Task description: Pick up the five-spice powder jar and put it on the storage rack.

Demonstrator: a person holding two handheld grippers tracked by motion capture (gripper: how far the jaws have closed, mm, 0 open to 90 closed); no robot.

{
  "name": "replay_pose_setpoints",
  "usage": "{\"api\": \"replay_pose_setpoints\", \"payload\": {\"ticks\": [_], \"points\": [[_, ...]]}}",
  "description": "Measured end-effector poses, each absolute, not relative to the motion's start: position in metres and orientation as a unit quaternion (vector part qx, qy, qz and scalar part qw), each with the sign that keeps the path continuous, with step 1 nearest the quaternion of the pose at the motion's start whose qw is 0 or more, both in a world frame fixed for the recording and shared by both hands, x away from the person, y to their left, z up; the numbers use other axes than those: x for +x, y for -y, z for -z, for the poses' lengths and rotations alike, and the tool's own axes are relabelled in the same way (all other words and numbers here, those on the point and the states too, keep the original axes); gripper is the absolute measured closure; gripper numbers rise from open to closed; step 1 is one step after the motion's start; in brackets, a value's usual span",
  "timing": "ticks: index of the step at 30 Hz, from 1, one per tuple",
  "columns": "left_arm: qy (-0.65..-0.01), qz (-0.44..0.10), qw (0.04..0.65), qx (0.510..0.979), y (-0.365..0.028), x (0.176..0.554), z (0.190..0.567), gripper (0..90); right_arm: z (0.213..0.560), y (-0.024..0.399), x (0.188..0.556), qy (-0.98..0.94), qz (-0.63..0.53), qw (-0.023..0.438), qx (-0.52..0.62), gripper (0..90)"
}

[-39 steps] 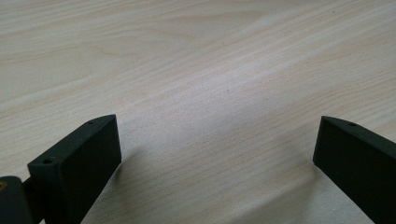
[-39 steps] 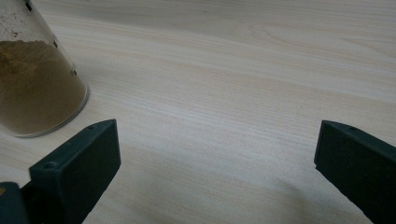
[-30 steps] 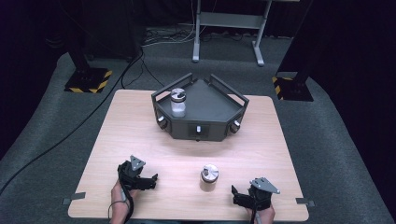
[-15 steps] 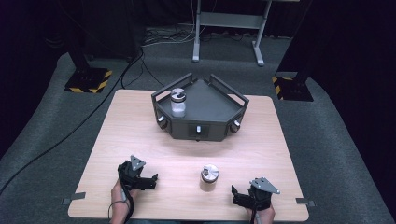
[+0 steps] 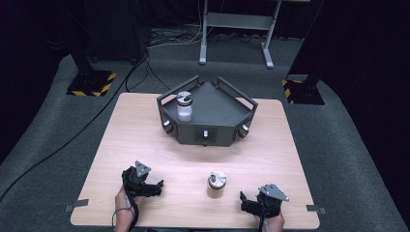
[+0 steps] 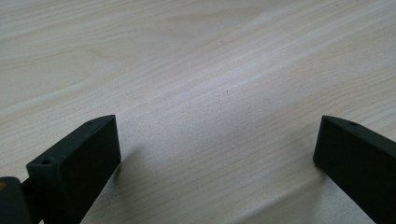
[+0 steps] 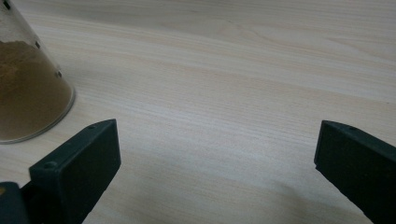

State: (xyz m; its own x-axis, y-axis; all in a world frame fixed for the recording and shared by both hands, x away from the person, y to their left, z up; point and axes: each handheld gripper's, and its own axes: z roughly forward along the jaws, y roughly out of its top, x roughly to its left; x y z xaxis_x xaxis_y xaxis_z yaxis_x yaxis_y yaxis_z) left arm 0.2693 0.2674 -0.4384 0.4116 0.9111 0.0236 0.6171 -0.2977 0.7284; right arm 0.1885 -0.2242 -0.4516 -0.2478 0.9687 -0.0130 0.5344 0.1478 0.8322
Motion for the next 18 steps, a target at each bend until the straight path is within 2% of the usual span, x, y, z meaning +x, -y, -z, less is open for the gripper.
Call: {"api": "replay_pose_setpoints", "payload": {"ticks": [7, 18], "points": [[-0.495, -0.223, 0.328, 0.774, -0.268, 0.27, 0.438, 0.5, 0.45, 0.204, 0.176, -0.674, -0.364, 0.314, 0.56, 0.0], [-0.495, -0.223, 0.327, 0.774, -0.268, 0.27, 0.438, 0.5, 0.442, 0.167, 0.131, -0.661, -0.398, 0.34, 0.537, 0.0]]}}
